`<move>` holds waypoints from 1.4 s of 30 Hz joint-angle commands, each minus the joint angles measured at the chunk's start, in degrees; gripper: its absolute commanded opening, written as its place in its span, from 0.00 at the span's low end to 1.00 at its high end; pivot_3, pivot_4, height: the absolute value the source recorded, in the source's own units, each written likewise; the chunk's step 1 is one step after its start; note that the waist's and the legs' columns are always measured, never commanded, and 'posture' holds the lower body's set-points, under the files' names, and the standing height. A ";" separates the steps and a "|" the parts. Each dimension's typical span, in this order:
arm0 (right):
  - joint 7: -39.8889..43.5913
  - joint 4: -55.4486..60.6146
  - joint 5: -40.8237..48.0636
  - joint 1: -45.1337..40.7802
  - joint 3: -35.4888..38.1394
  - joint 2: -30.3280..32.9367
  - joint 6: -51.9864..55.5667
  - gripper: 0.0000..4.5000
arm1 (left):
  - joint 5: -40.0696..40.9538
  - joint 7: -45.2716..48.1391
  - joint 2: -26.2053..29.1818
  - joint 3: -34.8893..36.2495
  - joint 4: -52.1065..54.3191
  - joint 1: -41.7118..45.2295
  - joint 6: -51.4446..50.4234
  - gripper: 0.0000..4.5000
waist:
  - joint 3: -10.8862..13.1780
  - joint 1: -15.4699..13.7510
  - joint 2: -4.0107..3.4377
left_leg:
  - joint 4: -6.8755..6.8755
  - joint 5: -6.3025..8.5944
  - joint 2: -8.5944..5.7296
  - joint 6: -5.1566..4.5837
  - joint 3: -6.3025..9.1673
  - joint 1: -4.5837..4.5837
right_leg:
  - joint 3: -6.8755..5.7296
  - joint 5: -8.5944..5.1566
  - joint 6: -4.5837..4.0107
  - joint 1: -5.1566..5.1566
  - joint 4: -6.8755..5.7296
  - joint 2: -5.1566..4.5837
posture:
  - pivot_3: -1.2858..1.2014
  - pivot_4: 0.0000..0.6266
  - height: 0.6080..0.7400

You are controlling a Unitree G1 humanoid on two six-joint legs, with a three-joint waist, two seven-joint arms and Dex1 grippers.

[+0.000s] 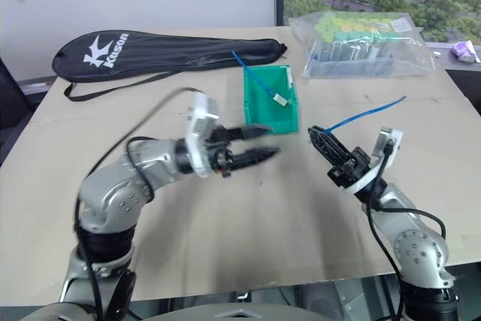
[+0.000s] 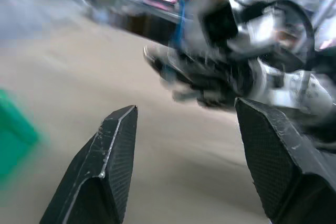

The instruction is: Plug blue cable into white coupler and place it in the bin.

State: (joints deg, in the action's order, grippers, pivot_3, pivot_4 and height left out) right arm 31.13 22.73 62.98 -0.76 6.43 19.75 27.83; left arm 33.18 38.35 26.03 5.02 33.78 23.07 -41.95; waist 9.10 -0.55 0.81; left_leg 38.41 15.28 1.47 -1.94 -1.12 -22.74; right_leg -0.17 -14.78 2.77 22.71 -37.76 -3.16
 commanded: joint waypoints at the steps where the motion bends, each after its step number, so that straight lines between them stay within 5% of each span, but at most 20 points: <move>1: 5.05 -1.64 -3.12 -1.25 -1.41 -0.29 -1.42 0.00 | -5.27 -8.09 1.96 7.28 8.30 -4.50 3.28 0.67 | 0.00 0.20 -0.01 | -0.01 0.00 0.01 0.00 -0.01 0.01 | 0.01 0.00 0.00 0.00 0.00 0.00 | 0.52 0.24 1.00; 5: 8.38 -5.18 -5.13 -3.35 -2.59 -0.78 -1.05 0.00 | -9.65 -18.06 -2.58 10.54 18.68 -16.50 5.19 0.67 | 0.00 0.07 0.00 | -0.04 0.00 0.07 0.00 -0.04 -0.01 | 0.03 0.00 0.00 -0.01 0.09 -0.07 | 0.52 0.24 1.00; 9: 10.68 -8.30 -6.61 -6.32 -3.64 -1.28 -0.22 0.00 | -18.29 -23.62 -9.45 13.04 26.05 -38.28 13.90 0.67 | 0.01 0.82 0.08 | -0.06 0.03 0.00 -0.02 -0.19 0.03 | 0.26 0.01 0.00 -0.01 0.12 -0.25 | 0.52 0.24 1.00; 13: 11.84 -9.51 -7.63 -7.32 -3.45 -1.28 0.30 0.00 | -19.35 -20.77 -17.38 14.23 21.26 -58.51 27.33 0.67 | -0.01 0.62 0.12 | -0.09 0.04 -0.01 -0.04 -0.08 0.01 | 0.16 -0.11 -0.24 -0.02 0.10 -0.64 | 0.52 0.24 1.00; 16: 11.71 -9.25 -7.94 -7.31 -3.01 -1.58 0.84 0.00 | -19.26 -16.92 -18.72 15.18 13.86 -65.63 35.93 0.67 | -0.01 -0.06 0.12 | -0.08 0.04 -0.05 -0.05 -0.03 -0.01 | 0.04 -0.15 -0.28 -0.02 0.16 -0.74 | 0.52 0.24 1.00; 27: 7.71 -4.69 -8.44 -5.21 -1.82 -2.95 1.37 0.00 | -15.47 -11.77 -12.60 17.05 -10.96 -55.25 40.50 0.67 | -0.03 -0.05 0.16 | -0.06 0.11 -0.09 -0.18 -0.13 -0.14 | -0.19 -0.12 -0.18 0.02 0.31 -0.45 | 0.52 0.24 1.00; 39: 4.85 -1.82 -8.36 -3.39 -0.72 -3.12 1.32 0.00 | -19.24 -11.07 -6.13 14.82 -23.76 -44.26 43.00 0.67 | -0.15 -0.18 -0.01 | -0.05 0.11 -0.07 -0.18 -0.11 0.03 | -0.19 -0.09 -0.14 -0.01 0.09 -0.46 | 0.52 0.24 1.00; 42: 4.52 -1.48 -8.31 -3.11 -0.57 -3.01 1.37 0.00 | -19.59 -10.29 -5.41 14.08 -25.24 -43.76 43.81 0.48 | -0.23 -0.15 -0.15 | -0.06 0.11 -0.07 -0.18 -0.11 0.04 | -0.19 -0.04 -0.06 -0.01 0.07 -0.46 | 0.52 0.24 1.00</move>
State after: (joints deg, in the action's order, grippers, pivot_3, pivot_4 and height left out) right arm 35.70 18.29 54.04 -3.80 4.60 16.76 29.47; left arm 14.61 27.77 20.30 19.89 10.34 -20.26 1.78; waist 8.87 -0.70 0.66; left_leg 38.35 15.39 1.41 -2.12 -1.23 -22.70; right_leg -0.36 -14.82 2.72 22.69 -37.69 -3.63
